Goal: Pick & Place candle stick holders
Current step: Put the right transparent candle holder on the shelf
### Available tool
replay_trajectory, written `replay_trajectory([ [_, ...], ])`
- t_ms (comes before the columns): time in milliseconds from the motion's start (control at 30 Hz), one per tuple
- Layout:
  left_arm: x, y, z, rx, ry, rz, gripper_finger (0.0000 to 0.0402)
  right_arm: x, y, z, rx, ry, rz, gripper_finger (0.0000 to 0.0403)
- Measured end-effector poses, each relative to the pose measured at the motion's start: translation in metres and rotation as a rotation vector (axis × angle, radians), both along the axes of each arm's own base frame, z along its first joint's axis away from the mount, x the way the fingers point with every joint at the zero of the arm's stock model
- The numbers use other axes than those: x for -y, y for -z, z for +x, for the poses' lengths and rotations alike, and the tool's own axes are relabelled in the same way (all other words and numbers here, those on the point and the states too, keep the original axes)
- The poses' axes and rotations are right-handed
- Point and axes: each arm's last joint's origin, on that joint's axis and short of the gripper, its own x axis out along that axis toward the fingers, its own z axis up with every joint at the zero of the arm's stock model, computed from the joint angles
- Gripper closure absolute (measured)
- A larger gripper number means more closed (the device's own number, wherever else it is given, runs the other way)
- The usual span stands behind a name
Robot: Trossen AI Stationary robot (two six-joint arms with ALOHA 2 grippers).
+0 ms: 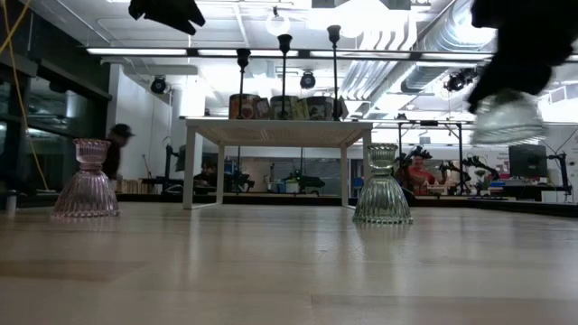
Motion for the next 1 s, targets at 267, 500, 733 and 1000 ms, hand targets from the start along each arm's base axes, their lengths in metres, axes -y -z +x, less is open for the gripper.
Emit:
replay_trajectory([
  [267, 0.000, -0.003, -0.007, 0.023, -0.003, -0.014, 0.0190, 0.041, -0.024, 0.019, 0.112, -0.020, -0.092, 0.0266],
  [500, -0.001, -0.006, -0.011, 0.051, -0.011, -0.028, 0.0190, 0.075, -0.037, 0.036, 0.225, -0.019, -0.083, 0.0266],
  [733, -0.001, -0.007, -0.015, 0.053, -0.013, -0.031, 0.0190, 0.107, -0.044, 0.042, 0.294, 0.026, -0.081, 0.0266],
  [1000, -0.001, -0.007, -0.015, 0.059, -0.016, -0.030, 0.0190, 0.132, -0.054, 0.044, 0.379, 0.056, -0.139, 0.0266],
])
